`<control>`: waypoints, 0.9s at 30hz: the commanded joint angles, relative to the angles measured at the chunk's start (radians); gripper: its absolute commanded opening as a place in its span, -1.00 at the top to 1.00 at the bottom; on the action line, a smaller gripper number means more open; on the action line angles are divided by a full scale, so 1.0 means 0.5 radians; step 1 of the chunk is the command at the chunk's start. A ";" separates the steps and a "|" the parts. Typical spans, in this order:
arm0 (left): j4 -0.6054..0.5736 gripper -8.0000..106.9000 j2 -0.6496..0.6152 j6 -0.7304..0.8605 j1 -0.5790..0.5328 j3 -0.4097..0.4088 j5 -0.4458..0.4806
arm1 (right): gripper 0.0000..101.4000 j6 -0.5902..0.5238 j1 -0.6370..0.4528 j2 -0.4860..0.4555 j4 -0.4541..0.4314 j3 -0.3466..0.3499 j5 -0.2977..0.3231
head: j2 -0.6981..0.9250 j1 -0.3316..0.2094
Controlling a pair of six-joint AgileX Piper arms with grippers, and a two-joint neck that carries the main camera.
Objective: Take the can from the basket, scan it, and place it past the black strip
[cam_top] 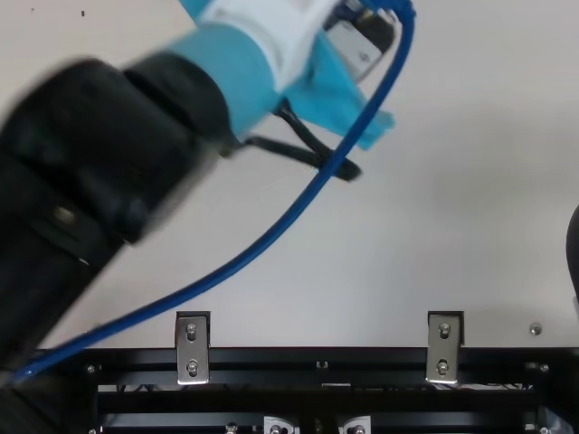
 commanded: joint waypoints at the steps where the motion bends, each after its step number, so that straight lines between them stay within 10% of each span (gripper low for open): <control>1: -0.019 0.68 0.008 0.436 0.024 -0.076 0.281 | -1.00 0.000 0.000 0.000 0.000 0.000 0.000 | 0.057 -0.054; 27: -0.048 0.68 0.131 0.891 -0.151 0.138 0.553 | -1.00 0.000 0.000 0.000 0.000 0.000 0.000 | 0.057 -0.054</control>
